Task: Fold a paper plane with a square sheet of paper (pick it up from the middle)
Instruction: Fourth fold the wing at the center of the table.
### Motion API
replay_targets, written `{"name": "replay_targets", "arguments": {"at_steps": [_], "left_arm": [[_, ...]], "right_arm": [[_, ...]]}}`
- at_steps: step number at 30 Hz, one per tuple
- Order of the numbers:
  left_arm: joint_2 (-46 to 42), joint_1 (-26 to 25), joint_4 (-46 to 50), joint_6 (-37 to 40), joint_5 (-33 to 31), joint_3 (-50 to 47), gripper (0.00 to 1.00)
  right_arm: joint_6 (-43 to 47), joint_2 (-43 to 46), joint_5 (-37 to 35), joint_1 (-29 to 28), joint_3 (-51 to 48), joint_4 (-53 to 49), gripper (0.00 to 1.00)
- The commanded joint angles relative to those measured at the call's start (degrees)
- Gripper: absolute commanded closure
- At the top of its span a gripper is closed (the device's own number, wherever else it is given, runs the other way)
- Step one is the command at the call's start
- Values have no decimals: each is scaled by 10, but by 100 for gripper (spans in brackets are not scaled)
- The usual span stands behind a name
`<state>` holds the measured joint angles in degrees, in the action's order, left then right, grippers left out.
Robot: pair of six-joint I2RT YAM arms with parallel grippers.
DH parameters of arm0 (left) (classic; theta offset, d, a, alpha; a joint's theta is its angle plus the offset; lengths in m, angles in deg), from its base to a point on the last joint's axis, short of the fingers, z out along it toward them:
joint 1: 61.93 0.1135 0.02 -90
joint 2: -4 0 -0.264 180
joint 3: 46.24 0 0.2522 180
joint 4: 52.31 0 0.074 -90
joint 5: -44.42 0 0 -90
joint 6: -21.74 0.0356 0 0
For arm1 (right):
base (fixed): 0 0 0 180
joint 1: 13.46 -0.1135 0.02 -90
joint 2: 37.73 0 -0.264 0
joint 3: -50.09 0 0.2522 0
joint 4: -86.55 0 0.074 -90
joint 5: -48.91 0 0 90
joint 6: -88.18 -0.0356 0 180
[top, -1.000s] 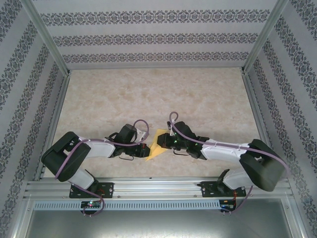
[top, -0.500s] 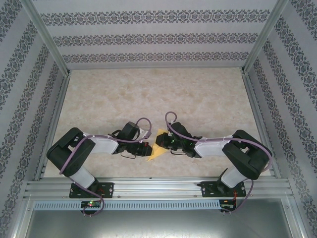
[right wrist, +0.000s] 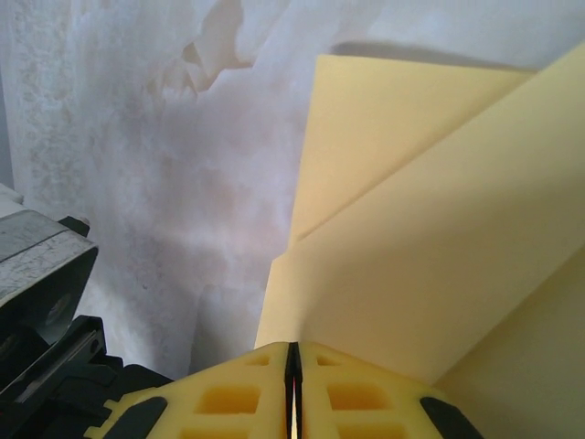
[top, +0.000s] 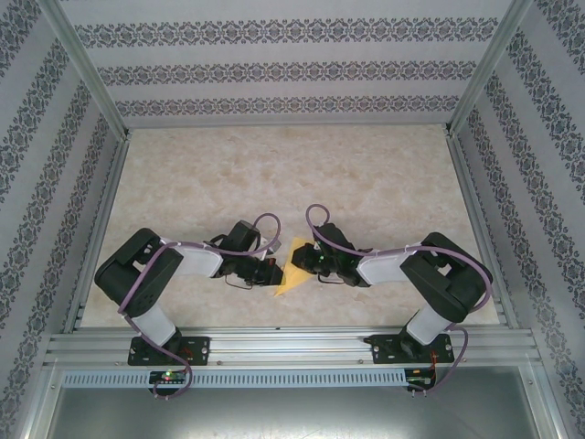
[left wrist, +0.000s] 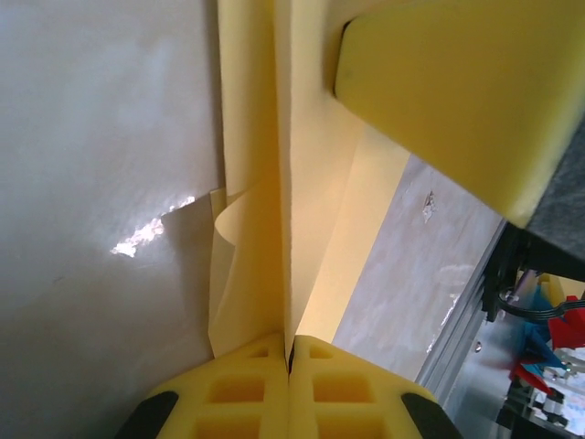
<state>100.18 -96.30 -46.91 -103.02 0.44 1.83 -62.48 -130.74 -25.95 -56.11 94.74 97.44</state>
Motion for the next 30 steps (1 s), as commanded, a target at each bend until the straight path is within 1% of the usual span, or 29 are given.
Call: {"name": "replay_targets", "arguments": {"at_steps": [1, 4, 8, 11, 13, 15, 18, 20, 24, 27, 30], "left_arm": [[42, -8, 51, -10, -52, -12, 100], [44, -5, 58, -14, -61, -12, 100], [55, -4, 66, -17, -58, -7, 100], [58, -5, 69, -20, -59, -7, 100], [60, -3, 72, -21, -61, -5, 100], [64, -3, 75, -20, -61, -1, 100], [64, -3, 74, -22, -61, -3, 100], [65, -3, 78, -20, -62, 1, 100], [61, -3, 80, -20, -65, -2, 100], [61, -3, 80, -20, -66, -1, 100], [60, -3, 81, -20, -71, -2, 100]], "right_arm": [[19, 10, 6, 12, 10, -12, 87], [17, 20, 12, 24, 3, -8, 86], [26, 70, 10, 42, -13, -24, 86], [43, 105, 10, 41, -8, -57, 86], [43, 109, 22, 34, -9, -50, 87], [34, 99, 21, 19, -6, -37, 87], [27, 59, 36, 3, 11, -13, 89], [16, 34, 29, -4, 14, 11, 89], [12, 5, 17, -1, 12, 38, 89], [18, -12, 19, 10, 17, 30, 89], [17, -29, 34, 19, 13, 46, 89]]}}
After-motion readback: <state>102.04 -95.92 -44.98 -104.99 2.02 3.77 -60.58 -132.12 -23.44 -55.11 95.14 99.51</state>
